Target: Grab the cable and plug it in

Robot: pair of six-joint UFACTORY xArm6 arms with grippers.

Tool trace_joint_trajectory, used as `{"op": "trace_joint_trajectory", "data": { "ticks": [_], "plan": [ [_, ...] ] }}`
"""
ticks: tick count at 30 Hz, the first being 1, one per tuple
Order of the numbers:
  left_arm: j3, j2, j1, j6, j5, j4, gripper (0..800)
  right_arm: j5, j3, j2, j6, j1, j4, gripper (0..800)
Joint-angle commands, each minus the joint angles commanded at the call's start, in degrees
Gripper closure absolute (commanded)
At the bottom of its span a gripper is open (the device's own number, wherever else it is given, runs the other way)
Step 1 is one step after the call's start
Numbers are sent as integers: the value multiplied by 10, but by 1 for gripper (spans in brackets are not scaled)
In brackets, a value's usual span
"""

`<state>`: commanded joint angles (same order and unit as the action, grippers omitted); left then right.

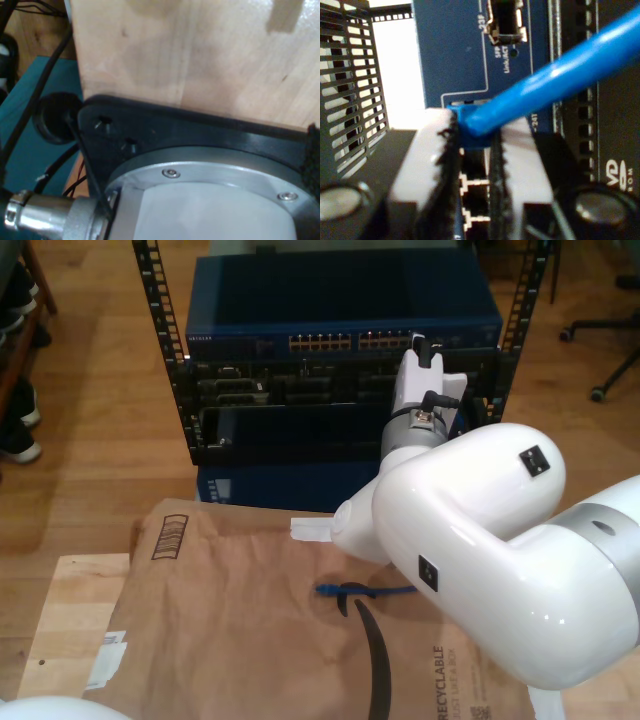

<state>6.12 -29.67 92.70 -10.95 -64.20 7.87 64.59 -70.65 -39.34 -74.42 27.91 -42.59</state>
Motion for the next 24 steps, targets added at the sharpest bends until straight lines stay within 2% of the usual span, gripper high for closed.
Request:
{"op": "trace_joint_trajectory", "data": {
  "ticks": [15,16,18,21,24],
  "plan": [
    [0,0,0,0,-1,0,0,-25,-25,-2,0,-3,1,800],
    [0,0,1,0,-1,0,0,-25,-25,-3,0,-4,1,767],
    [0,0,1,0,-1,0,0,-27,-25,-2,2,-5,3,620],
    [0,0,0,0,-1,0,0,-36,-25,2,4,-5,11,450],
    [0,0,0,0,-1,0,0,-39,-18,13,4,-4,15,384]
  ]
}}
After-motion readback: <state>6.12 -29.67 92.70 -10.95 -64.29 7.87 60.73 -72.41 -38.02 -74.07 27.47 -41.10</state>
